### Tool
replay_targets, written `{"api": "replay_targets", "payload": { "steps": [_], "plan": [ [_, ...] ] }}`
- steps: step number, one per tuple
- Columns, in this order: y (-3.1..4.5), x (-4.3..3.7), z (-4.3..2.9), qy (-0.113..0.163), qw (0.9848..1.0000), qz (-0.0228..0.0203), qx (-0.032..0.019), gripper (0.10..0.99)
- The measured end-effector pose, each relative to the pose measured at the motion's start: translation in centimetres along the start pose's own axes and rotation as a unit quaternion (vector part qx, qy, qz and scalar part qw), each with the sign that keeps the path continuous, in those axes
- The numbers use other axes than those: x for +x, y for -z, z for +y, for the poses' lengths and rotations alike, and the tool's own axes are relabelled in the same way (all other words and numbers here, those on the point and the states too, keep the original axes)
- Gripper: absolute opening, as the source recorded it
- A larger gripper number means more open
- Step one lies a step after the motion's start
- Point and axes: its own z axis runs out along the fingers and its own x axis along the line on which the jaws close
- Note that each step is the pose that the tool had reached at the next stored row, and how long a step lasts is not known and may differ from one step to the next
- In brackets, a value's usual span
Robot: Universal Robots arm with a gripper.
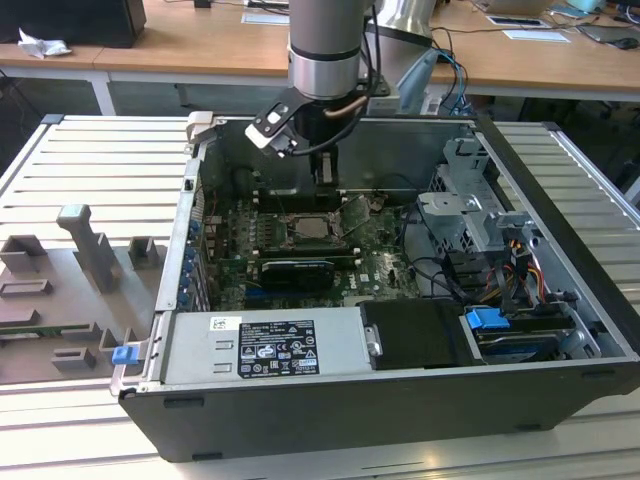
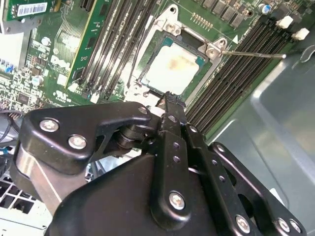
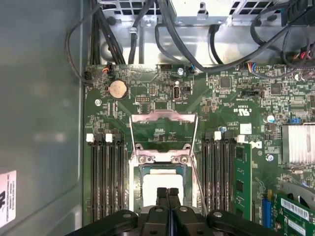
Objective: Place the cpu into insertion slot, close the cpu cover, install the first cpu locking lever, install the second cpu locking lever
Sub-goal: 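Close the cpu cover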
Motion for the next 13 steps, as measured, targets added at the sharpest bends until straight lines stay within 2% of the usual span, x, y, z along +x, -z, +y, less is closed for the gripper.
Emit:
{"api": "replay_targets", "payload": {
  "steps": [3, 7, 13],
  "plan": [
    [0.27, 0.00, 0.02, 0.000, 1.0000, 0.0000, 0.0000, 0.106],
    [1.08, 0.02, 0.07, 0.000, 1.0000, 0.0000, 0.0000, 0.106],
    [1.25, 0.02, 0.58, 0.000, 1.0000, 0.0000, 0.0000, 0.106]
  ]
}}
